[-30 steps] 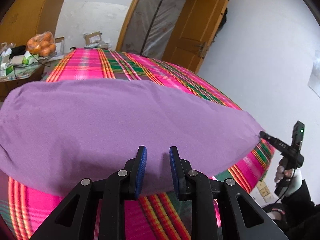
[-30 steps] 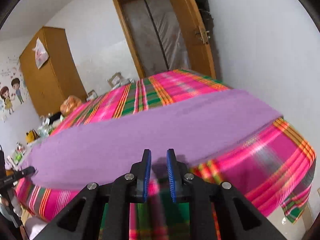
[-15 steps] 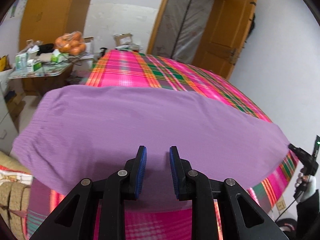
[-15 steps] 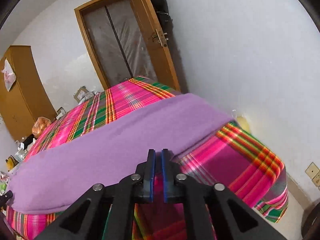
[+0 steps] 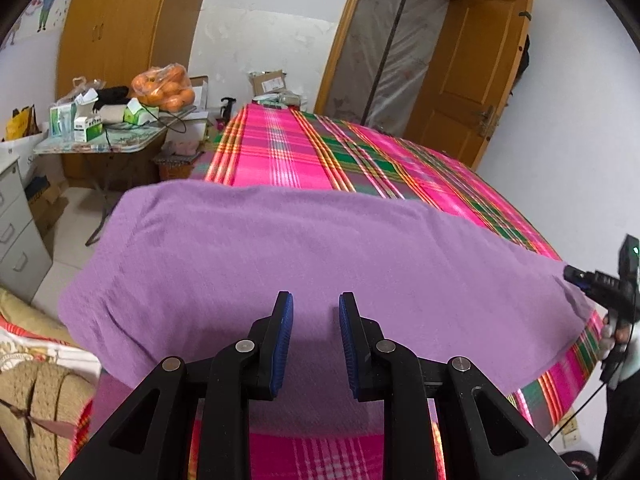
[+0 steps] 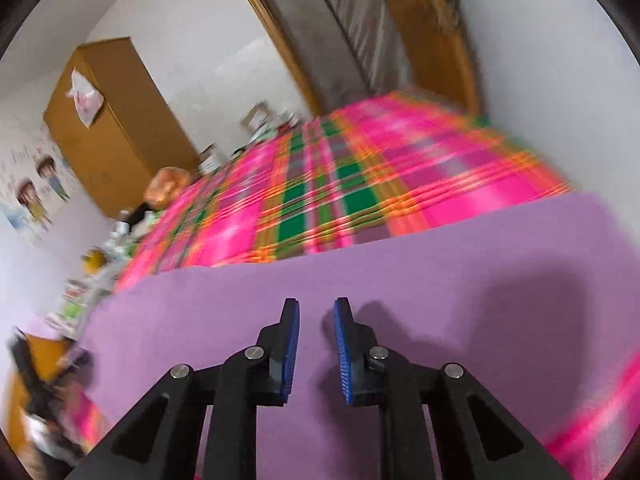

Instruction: Fold clothes

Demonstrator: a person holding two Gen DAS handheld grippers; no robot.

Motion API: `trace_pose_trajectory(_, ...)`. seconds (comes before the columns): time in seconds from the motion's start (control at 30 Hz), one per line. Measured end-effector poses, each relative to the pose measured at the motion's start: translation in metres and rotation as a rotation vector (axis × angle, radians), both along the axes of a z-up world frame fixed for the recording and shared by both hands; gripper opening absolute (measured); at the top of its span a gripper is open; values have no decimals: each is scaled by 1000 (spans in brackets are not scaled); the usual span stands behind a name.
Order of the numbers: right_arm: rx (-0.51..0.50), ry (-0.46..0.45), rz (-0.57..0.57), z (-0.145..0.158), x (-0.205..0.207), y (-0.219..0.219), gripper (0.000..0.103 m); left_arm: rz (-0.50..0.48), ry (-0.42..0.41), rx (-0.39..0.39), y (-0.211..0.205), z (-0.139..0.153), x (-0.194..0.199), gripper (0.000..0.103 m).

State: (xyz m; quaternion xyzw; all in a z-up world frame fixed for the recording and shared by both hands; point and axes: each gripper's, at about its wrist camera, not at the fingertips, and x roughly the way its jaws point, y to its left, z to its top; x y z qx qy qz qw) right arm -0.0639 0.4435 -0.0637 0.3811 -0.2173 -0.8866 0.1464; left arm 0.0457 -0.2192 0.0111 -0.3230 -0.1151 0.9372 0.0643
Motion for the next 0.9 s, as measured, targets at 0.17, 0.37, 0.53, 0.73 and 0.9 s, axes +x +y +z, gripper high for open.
trace_pose_trajectory(0.17, -196, -99, -56, -15, -36, 20, 18, 3, -44, 31, -6, -5, -10, 24)
trace_pose_trajectory(0.37, -315, -113, -302, -28, -39, 80, 10, -5, -47, 56, -7, -9, -10, 24)
trace_pose_trajectory(0.53, -315, -83, -381, -21, -27, 74, 17, -8, -43, 64, -7, -11, -9, 24)
trace_pose_trajectory(0.73, -318, -146, -8, -20, -56, -44, 19, -6, -39, 58, -5, -11, -6, 24)
trace_pose_trajectory(0.9, -333, -188, 20, -31, -75, -75, 14, -5, -34, 60, -5, -11, -4, 24)
